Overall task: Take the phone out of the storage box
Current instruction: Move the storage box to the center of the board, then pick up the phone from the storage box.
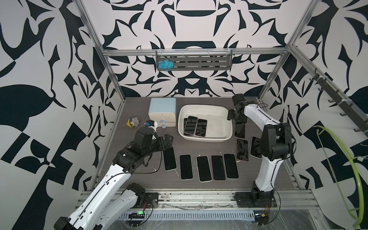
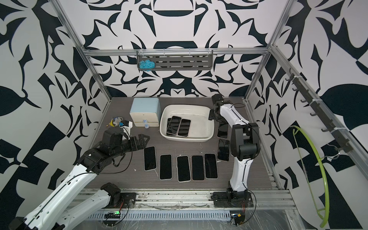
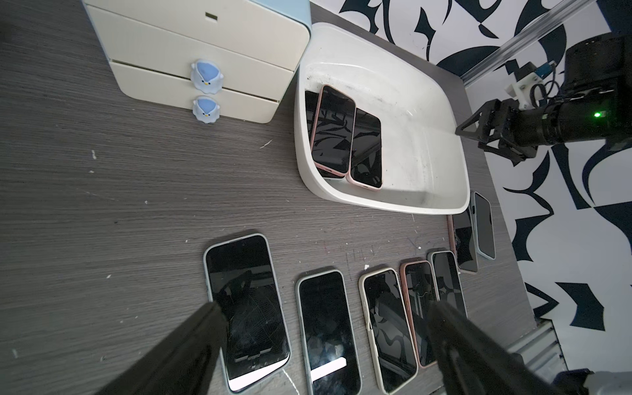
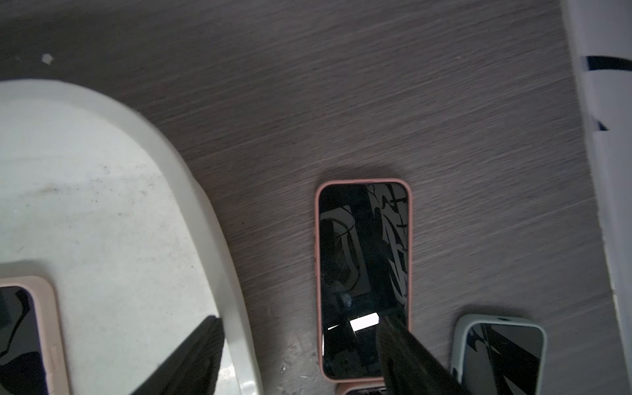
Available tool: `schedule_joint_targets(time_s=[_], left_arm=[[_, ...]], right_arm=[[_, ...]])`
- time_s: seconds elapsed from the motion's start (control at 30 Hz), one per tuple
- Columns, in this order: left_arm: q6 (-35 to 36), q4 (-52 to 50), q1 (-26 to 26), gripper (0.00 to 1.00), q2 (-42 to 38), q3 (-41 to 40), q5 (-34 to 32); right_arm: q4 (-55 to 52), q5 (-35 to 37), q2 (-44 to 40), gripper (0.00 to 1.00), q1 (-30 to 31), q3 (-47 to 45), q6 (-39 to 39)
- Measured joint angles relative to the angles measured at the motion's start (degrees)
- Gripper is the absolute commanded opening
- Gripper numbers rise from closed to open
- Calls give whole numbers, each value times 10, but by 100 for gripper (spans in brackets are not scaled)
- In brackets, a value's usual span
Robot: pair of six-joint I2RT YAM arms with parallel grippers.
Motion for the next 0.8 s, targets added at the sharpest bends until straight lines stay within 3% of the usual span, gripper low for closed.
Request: schedule_joint_targets(time_s=[0.13, 0.33, 0.57, 0.8], left_arm=[[16, 1, 0, 100, 40, 17, 6], [46, 9, -4, 98, 257, 164, 36], [105, -36, -56, 97, 545, 426, 38], [150, -117, -83, 97, 735, 621, 12]], right_arm=[[2, 16, -54, 79, 43, -29, -5], [23, -22, -139, 79, 121, -73, 19], [27, -52, -218, 79, 99, -137, 56], [27, -95, -278, 79, 58, -160, 66]])
